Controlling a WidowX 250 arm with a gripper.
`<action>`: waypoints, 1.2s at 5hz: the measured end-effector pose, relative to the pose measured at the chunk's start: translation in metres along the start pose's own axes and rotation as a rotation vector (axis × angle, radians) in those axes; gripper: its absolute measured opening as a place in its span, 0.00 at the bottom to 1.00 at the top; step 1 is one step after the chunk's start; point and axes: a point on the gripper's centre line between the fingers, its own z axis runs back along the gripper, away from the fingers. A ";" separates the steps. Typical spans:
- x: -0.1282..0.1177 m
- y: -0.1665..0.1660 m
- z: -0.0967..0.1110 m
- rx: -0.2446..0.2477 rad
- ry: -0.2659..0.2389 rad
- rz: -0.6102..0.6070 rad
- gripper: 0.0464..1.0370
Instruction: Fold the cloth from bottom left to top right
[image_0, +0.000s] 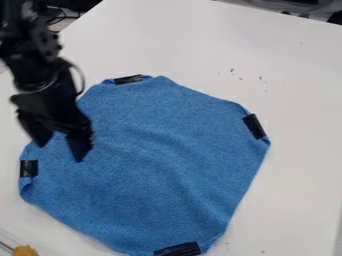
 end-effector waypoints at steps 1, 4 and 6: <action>-0.012 0.022 -0.016 0.033 0.019 0.046 0.96; -0.033 0.061 -0.037 0.062 0.056 0.117 0.96; -0.031 0.063 -0.055 0.049 0.070 0.139 0.96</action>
